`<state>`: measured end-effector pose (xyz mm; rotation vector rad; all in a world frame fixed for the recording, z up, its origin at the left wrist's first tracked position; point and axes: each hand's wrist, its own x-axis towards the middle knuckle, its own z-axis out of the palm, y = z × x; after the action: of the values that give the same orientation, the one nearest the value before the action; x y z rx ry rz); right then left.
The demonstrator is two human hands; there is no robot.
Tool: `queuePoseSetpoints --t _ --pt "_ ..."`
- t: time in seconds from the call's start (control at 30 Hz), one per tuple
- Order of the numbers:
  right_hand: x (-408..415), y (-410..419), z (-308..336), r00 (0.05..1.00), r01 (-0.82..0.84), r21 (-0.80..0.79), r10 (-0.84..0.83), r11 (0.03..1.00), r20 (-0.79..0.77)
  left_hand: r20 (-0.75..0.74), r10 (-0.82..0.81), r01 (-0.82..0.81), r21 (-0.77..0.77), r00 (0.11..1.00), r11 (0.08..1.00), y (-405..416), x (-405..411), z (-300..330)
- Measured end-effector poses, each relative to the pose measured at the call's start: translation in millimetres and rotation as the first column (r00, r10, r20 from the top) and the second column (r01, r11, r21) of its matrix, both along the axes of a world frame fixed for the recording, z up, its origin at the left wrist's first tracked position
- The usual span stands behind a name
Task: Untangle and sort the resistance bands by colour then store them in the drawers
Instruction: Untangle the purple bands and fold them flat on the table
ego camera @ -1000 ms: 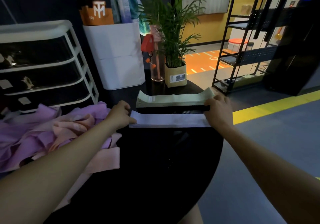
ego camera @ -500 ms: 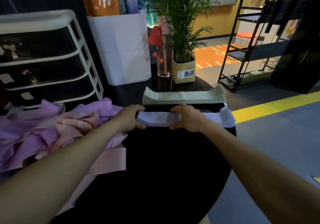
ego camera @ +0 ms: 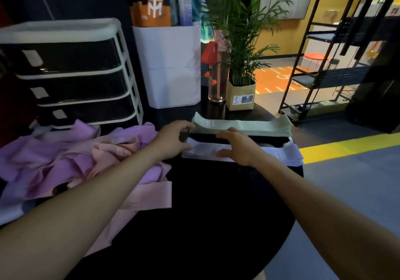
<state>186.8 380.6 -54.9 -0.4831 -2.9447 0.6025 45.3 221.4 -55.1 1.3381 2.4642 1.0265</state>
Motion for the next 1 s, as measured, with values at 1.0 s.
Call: queuePoseSetpoints --t 1.0 --pt "-169.1 -292.3 20.4 0.853 -0.488 0.05 0.489 0.871 -0.182 0.102 0.541 -0.548 0.058 0.835 0.834 -320.1 -36.6 -25.2"
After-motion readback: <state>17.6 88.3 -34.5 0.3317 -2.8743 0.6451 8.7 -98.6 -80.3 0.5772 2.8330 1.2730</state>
